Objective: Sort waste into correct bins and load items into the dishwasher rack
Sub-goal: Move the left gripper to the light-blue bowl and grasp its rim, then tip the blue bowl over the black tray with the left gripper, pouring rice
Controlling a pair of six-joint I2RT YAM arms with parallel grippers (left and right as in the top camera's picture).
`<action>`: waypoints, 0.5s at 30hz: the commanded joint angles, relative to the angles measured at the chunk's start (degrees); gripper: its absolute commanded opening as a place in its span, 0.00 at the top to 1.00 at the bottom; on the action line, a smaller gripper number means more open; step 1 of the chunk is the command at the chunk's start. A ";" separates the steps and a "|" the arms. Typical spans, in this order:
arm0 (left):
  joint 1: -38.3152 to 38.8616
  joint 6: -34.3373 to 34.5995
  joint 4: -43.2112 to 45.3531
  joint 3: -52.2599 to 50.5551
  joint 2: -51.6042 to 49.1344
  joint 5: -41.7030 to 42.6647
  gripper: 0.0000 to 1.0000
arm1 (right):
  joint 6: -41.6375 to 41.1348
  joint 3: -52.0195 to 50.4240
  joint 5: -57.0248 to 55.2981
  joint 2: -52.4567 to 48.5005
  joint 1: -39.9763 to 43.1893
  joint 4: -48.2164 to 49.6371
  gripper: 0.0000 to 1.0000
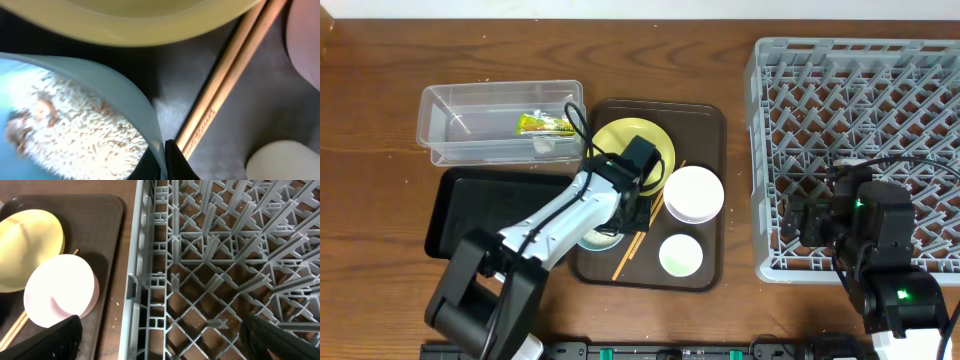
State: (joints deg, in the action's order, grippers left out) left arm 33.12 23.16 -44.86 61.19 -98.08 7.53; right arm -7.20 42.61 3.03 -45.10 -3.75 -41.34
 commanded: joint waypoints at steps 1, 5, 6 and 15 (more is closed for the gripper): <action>-0.04 -0.22 -1.68 1.09 3.37 0.85 0.94 | -0.44 1.27 0.22 0.20 0.35 -0.09 0.01; -0.04 -1.18 -2.43 1.09 8.04 0.85 0.94 | -0.44 1.27 0.22 0.20 0.35 -0.07 0.01; -0.04 -1.79 -2.54 1.09 9.46 0.85 0.94 | -0.44 1.27 0.22 0.20 0.35 -0.07 0.01; -7.98 -3.52 -4.70 1.09 19.56 1.44 0.94 | -0.44 1.25 0.22 0.20 0.35 -0.09 0.01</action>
State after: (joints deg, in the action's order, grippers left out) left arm 29.34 20.80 -48.88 61.25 -80.86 8.95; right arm -7.20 42.63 3.01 -45.10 -3.75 -41.34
